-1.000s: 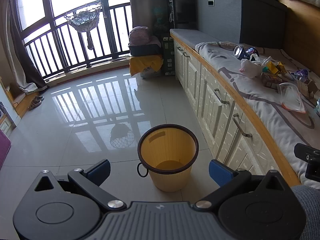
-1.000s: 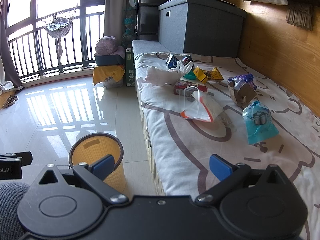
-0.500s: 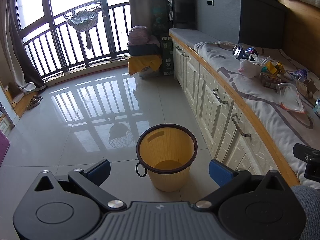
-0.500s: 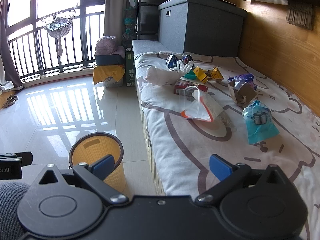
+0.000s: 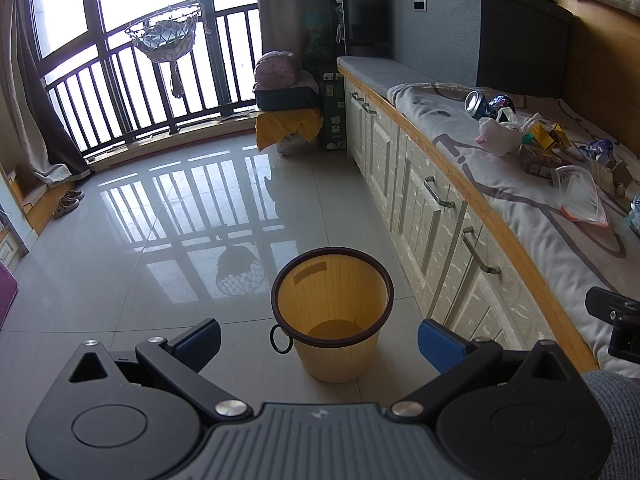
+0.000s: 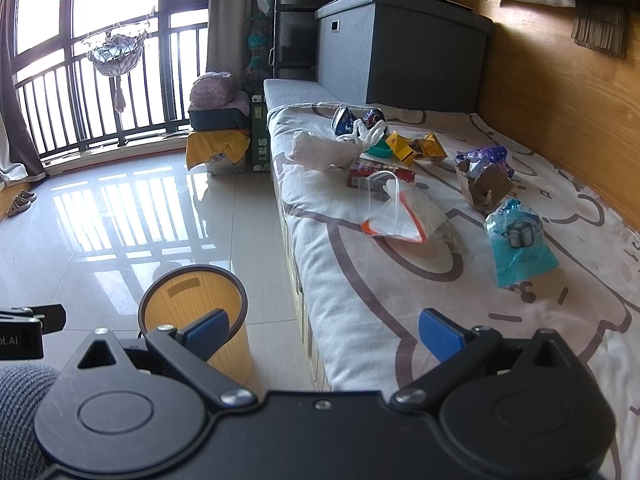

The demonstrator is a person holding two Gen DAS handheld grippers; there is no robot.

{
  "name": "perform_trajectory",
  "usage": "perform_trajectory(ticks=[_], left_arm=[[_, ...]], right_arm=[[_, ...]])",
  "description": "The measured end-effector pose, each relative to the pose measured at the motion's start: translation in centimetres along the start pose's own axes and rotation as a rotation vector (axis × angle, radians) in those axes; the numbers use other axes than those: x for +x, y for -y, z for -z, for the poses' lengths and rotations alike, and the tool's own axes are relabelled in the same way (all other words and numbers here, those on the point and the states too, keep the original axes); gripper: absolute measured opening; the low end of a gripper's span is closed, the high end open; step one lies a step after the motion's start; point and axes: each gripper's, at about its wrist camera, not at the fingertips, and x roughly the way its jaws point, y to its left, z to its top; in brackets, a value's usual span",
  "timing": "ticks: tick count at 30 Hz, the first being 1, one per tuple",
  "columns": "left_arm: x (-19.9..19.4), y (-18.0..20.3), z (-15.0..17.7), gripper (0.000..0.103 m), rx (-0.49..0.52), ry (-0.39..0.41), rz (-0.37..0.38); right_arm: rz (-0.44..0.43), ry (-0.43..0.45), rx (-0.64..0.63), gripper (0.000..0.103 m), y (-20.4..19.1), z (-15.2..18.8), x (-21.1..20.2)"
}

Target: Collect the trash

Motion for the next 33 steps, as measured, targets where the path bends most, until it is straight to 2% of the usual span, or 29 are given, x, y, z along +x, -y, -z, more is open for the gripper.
perform_trajectory(ticks=[8, 18, 28, 33], left_arm=[[0.0, 0.3, 0.0, 0.103, -0.002, 0.0, 0.002], [0.5, 5.2, 0.2, 0.103, 0.011, 0.014, 0.007], [-0.8, 5.1, -0.4, 0.103, 0.059, 0.057, -0.025], [-0.8, 4.3, -1.9, 0.103, 0.07, 0.067, -0.007]], right_arm=[[0.0, 0.001, 0.002, 0.102, 0.1, 0.0, 0.0], [0.0, -0.001, 0.025, 0.102, 0.5, 0.0, -0.2], [0.005, 0.026, 0.059, 0.103, 1.6, -0.7, -0.7], [-0.004, 0.032, 0.1, 0.103, 3.0, -1.2, -1.0]])
